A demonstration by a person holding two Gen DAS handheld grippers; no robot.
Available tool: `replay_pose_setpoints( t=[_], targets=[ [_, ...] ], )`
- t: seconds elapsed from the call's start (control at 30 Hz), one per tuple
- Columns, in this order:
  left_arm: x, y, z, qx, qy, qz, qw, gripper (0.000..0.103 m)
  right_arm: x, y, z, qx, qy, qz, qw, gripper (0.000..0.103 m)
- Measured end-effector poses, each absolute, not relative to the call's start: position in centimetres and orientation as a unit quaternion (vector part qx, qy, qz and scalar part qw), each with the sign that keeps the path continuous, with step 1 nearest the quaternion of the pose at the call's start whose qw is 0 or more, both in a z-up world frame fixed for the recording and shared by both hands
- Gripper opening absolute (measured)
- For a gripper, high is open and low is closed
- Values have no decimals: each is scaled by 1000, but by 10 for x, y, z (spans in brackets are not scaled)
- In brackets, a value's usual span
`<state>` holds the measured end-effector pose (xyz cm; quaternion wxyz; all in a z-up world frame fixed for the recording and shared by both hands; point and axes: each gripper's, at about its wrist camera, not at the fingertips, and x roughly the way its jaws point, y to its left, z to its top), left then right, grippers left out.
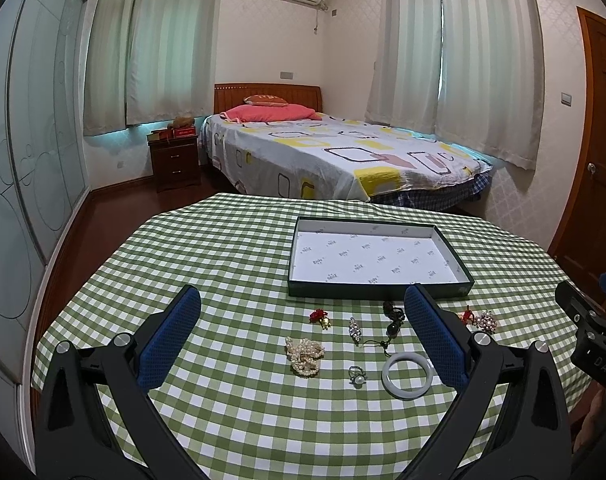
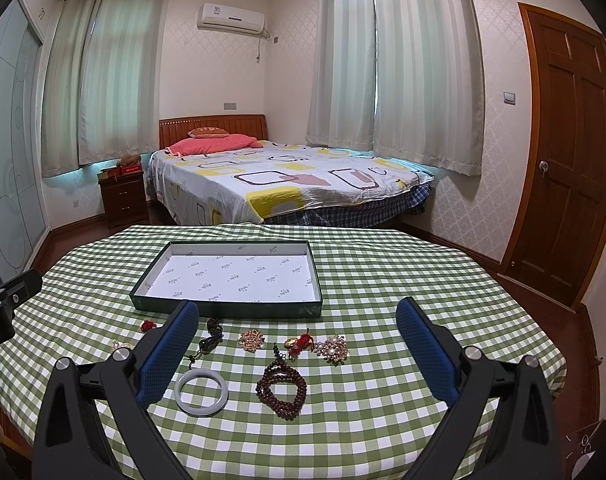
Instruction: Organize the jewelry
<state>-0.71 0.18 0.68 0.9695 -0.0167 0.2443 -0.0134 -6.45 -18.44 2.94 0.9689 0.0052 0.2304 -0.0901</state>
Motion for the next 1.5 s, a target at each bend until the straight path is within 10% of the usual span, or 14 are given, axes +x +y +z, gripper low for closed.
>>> replay_pose_setpoints(
  t=[0.87, 1.33, 1.5],
  targets=[
    [5, 9, -16, -26, 256, -23, 966, 99, -53, -190, 10, 18, 226, -77, 971, 96],
    [73, 15, -115, -11, 363, -37, 931, 99, -19, -205, -74, 16, 288, -66, 955, 96],
    [97, 14, -142, -18, 401, -50, 915, 80, -12, -212, -89, 28, 315, -62, 947, 96]
  ],
)
